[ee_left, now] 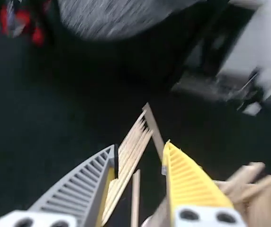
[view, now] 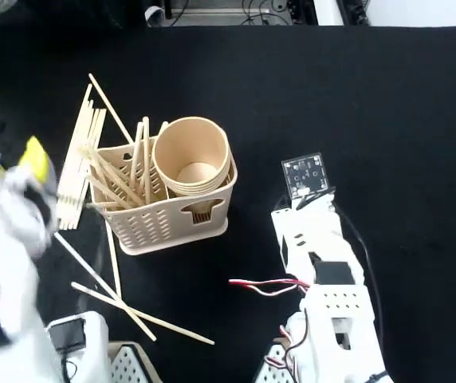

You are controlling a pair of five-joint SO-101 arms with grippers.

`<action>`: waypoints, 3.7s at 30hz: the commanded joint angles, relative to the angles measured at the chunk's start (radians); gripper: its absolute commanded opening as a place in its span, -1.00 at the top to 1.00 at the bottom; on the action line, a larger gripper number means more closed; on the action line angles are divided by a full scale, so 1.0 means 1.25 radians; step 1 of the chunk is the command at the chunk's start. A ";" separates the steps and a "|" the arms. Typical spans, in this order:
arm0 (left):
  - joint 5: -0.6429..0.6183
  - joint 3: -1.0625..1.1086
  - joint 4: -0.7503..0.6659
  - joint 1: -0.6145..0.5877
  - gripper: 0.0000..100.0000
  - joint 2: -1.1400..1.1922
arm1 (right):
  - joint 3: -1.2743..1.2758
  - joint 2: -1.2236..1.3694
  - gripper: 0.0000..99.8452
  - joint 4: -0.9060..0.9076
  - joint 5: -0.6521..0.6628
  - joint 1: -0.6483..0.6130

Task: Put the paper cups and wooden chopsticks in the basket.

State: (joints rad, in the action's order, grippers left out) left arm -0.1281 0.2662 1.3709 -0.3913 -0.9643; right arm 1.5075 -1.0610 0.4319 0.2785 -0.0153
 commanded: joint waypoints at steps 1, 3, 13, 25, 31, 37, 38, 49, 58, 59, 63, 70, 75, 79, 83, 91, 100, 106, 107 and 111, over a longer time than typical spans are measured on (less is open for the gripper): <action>0.063 -0.133 0.032 -0.044 0.66 0.200 | -0.010 0.003 0.98 0.002 0.006 0.006; 0.102 -0.170 0.031 -0.053 0.66 0.291 | -0.010 0.003 0.98 0.002 0.006 0.006; 0.258 -0.375 0.038 -0.055 0.66 0.756 | -0.010 0.003 0.98 0.002 0.006 0.006; 0.329 -0.531 0.038 -0.014 0.66 1.100 | -0.010 0.003 0.98 0.002 0.006 0.006; 0.328 -0.532 0.038 0.045 0.66 1.165 | -0.010 0.003 0.98 0.002 0.006 0.006; 0.269 -0.537 0.017 0.061 0.66 1.175 | -0.010 0.003 0.98 0.002 0.006 0.006; 0.257 -0.537 0.005 0.061 0.66 1.175 | -0.010 0.003 0.98 0.002 0.006 0.006; 0.150 -0.524 -0.085 0.042 0.67 1.256 | -0.010 0.003 0.98 0.005 0.006 0.006; 0.288 -0.525 -0.102 0.006 0.67 1.268 | -0.010 0.003 0.98 0.006 0.006 0.006; 0.295 -0.525 -0.102 -0.003 0.67 1.268 | -0.010 0.003 0.98 0.006 0.006 0.006; 0.315 -0.521 -0.124 -0.028 0.70 1.268 | -0.010 0.003 0.98 0.006 0.006 0.006; 0.403 -0.515 -0.117 -0.028 0.93 1.268 | -0.010 0.003 0.98 0.006 0.006 0.006; 0.406 -0.522 -0.093 -0.030 0.94 1.262 | -0.010 0.003 0.98 0.006 0.006 0.006; 0.401 -0.570 -0.036 -0.033 0.94 1.258 | -0.010 0.003 0.98 0.006 0.006 0.006; 0.401 -0.646 0.058 -0.035 0.94 1.258 | -0.010 0.003 0.98 0.006 0.006 0.006; 0.374 -0.866 0.285 -0.035 0.94 1.258 | -0.010 0.003 0.98 0.006 0.006 0.006; 0.201 -0.905 0.312 -0.120 0.94 1.134 | -0.010 0.003 0.98 0.005 0.006 0.006; 0.150 -0.676 0.309 -0.134 0.94 0.854 | -0.010 0.003 0.98 0.005 0.006 0.006; 0.150 -0.638 0.308 -0.131 0.94 0.795 | -0.010 0.003 0.98 0.005 0.006 0.006; 0.149 -0.484 0.234 -0.111 0.94 0.574 | -0.010 0.003 0.98 0.005 0.006 0.006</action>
State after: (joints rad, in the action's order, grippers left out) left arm 0.0683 -0.4519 1.7315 -0.5493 -0.0130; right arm 1.5075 -1.0610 0.4319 0.2785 -0.0153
